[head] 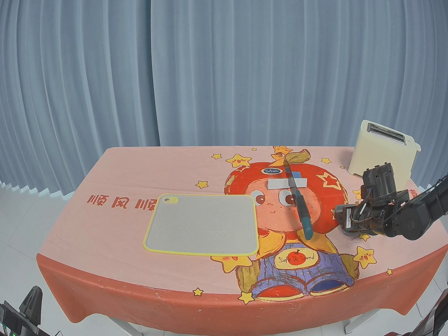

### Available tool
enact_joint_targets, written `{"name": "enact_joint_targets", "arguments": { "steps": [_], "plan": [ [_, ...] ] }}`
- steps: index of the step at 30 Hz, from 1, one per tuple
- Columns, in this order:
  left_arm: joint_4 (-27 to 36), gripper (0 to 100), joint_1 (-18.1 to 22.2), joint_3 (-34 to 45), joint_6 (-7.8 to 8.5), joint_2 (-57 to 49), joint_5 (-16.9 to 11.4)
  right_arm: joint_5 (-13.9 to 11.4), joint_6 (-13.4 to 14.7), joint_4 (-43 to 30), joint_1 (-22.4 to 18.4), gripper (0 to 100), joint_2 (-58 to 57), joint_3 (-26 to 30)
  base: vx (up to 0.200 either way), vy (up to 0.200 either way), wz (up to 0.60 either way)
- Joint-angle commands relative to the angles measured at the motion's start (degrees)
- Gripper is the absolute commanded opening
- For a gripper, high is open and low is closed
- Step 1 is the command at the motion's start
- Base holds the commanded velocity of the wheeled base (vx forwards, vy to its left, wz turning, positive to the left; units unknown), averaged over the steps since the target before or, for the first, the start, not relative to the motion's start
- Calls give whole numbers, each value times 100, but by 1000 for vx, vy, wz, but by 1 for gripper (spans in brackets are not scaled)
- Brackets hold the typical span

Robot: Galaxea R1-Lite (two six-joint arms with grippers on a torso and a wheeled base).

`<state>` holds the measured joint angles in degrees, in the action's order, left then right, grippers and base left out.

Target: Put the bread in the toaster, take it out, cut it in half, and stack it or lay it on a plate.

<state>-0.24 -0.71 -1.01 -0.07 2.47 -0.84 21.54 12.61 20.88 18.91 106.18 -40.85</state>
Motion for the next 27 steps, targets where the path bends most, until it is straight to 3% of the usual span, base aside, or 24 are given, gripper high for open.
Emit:
{"name": "enact_joint_targets", "arguments": {
  "steps": [1,27],
  "plan": [
    [-2,0,0,101,-1,7,-4,-1,5,4,43,100,-18,7,0,0,0],
    [-2,0,0,101,-1,7,-4,-10,14,4,113,100,-71,-2,0,0,0]
  ]
}}
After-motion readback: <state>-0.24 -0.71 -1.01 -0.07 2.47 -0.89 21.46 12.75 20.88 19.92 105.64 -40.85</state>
